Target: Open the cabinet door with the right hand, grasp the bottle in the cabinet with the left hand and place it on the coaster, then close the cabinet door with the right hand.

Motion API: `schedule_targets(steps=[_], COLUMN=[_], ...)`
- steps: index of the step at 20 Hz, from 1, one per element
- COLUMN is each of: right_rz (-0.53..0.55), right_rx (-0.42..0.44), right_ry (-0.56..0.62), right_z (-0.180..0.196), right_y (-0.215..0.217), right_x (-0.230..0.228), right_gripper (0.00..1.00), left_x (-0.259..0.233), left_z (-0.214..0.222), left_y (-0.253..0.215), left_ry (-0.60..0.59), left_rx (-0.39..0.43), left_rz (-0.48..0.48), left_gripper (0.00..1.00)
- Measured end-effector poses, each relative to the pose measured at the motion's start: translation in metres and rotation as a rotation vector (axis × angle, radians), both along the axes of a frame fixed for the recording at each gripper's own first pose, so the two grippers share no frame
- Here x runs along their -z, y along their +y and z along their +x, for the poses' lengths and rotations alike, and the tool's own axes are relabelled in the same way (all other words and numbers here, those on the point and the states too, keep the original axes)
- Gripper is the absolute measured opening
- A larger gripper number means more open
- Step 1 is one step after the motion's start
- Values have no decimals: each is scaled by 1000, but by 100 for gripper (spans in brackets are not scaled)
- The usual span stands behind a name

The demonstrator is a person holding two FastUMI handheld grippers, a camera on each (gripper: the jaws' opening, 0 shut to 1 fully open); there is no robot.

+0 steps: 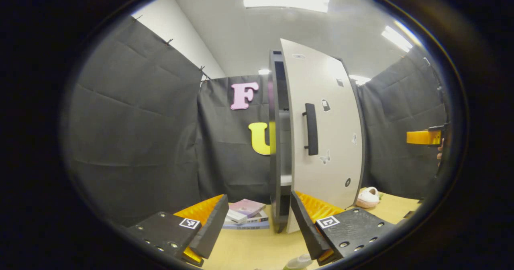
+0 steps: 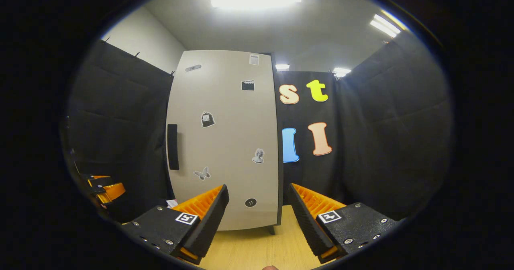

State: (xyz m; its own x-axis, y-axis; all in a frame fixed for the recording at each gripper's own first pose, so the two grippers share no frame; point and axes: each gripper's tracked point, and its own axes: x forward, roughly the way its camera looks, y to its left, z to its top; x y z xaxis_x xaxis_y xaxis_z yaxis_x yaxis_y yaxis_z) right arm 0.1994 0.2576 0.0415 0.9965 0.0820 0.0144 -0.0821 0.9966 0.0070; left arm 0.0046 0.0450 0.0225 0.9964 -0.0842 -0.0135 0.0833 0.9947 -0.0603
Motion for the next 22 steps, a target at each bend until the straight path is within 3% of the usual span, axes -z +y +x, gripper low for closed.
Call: schedule_targets(steps=[11, 13, 22], right_rz=[13, 12, -13], right_rx=[65, 78, 99], right_ry=[22, 28, 4], right_z=[-3, -4, -6], right_y=[-76, -86, -101], right_x=[13, 15, 8], right_gripper=[93, 93, 93], left_x=[-6, -6, -14], left_z=[3, 6, 14], left_y=[-51, -53, -45], left_ry=[10, 14, 12], left_rx=[16, 13, -2], left_rz=[12, 15, 37], left_gripper=[92, 87, 89])
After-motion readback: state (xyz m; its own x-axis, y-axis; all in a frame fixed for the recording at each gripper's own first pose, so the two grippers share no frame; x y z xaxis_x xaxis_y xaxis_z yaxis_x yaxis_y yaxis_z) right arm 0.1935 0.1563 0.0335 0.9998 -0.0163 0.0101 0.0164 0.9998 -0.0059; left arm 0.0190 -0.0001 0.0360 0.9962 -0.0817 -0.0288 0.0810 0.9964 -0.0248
